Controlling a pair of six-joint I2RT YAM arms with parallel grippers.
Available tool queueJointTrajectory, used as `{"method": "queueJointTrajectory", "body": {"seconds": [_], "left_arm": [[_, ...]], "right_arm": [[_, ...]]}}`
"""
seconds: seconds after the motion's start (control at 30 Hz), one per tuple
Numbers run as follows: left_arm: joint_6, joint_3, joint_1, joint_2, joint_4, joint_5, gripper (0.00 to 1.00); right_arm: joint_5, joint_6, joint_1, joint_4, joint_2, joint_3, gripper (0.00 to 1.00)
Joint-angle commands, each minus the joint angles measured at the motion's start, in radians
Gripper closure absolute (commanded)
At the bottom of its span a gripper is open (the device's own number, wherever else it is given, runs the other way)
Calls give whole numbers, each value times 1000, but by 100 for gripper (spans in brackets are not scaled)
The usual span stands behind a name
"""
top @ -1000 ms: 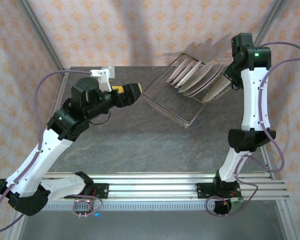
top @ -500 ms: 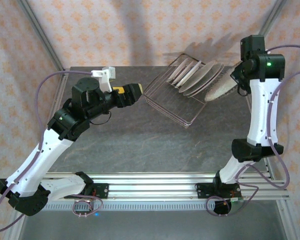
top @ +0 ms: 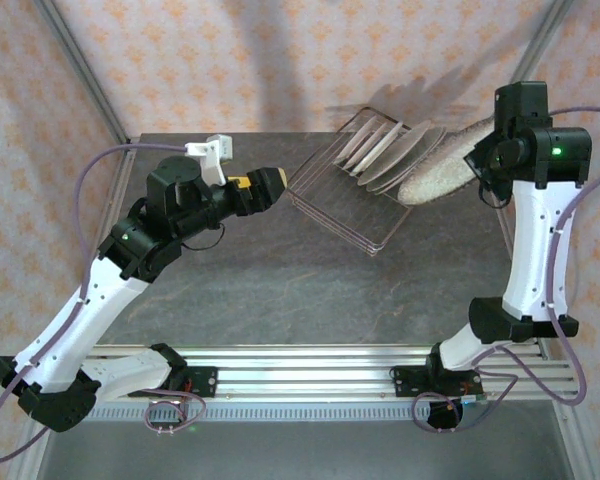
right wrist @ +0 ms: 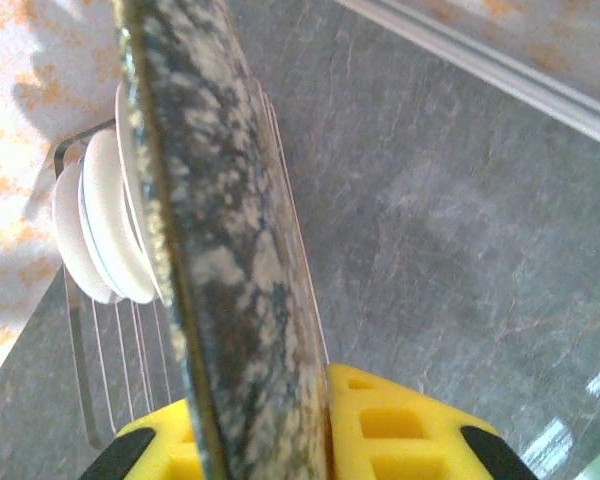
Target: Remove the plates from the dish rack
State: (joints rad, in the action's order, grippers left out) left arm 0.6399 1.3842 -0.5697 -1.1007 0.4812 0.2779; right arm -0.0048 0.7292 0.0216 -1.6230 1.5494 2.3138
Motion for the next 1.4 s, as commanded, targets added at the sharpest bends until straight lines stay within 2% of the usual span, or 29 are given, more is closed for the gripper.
{"method": "queueJointTrajectory", "body": {"seconds": [0.0, 0.33, 0.57, 0.7, 0.83, 1.0, 1.17, 1.37], "left_arm": [[37, -14, -7, 20, -29, 27, 2], [119, -74, -7, 33, -53, 60, 2], [173, -90, -7, 30, -35, 65, 2], [232, -110, -7, 13, -42, 89, 2], [297, -124, -7, -5, -84, 126, 3], [394, -132, -6, -53, -108, 185, 4], [474, -110, 4, -130, -54, 257, 6], [591, -152, 39, -154, -181, 325, 12]], "right_arm": [[-80, 57, 5, -155, -116, -18, 100], [-165, 70, 6, -155, -188, -94, 100], [-270, 48, 5, -100, -201, -68, 100], [-407, 27, 12, 42, -246, -160, 100], [-482, 40, 36, 205, -297, -280, 100], [-537, 58, 83, 359, -301, -357, 100], [-594, 78, 101, 512, -288, -421, 100], [-654, 124, 128, 681, -258, -483, 100]]}}
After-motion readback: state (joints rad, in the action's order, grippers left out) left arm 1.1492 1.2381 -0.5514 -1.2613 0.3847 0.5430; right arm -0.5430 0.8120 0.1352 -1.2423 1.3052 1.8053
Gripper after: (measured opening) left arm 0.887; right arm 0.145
